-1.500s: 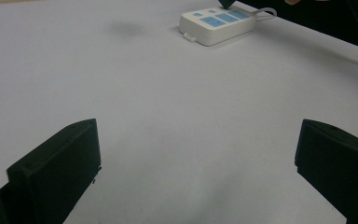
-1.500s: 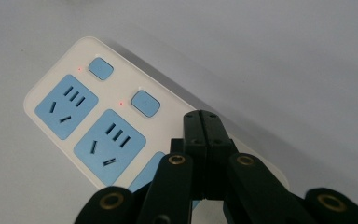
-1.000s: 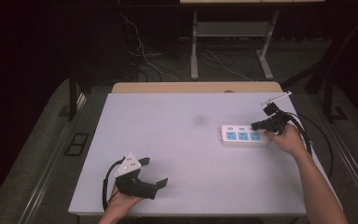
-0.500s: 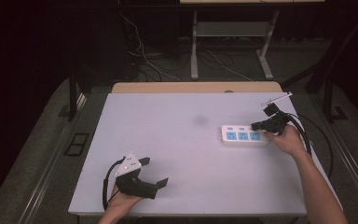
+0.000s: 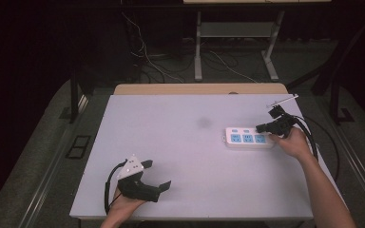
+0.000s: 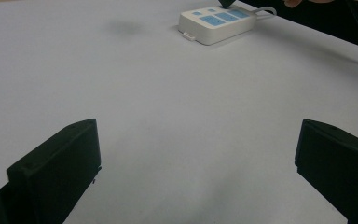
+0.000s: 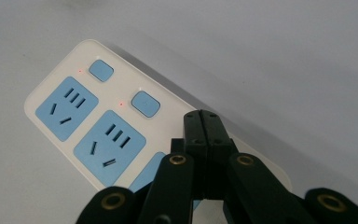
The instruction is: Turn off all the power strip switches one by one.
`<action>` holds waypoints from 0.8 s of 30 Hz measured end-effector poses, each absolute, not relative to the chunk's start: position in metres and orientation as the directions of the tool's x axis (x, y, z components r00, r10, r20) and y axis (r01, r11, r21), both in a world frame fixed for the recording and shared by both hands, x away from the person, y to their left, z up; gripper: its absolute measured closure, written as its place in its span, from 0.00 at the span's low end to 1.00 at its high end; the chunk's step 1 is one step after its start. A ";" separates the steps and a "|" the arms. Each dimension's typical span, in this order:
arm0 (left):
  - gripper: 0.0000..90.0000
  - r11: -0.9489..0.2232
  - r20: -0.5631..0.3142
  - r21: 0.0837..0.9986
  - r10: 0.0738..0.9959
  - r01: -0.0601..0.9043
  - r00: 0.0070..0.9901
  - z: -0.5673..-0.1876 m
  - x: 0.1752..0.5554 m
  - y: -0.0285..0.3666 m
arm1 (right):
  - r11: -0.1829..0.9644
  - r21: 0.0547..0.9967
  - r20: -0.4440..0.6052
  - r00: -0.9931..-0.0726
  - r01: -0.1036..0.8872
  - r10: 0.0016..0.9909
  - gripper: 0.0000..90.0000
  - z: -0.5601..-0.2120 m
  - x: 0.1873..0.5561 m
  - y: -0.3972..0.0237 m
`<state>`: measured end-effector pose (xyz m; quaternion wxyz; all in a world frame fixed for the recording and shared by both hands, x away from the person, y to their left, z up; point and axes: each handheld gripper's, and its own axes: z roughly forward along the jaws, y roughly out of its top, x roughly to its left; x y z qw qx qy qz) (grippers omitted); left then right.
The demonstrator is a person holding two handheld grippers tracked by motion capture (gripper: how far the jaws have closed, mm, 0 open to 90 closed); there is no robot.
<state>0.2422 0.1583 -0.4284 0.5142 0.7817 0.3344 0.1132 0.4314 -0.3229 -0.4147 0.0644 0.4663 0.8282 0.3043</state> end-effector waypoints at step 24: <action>0.00 -0.237 -0.168 0.883 0.646 0.405 0.745 -0.427 0.243 0.160 | 0.435 0.563 0.146 -0.603 0.702 0.784 1.00 -0.396 0.434 -0.309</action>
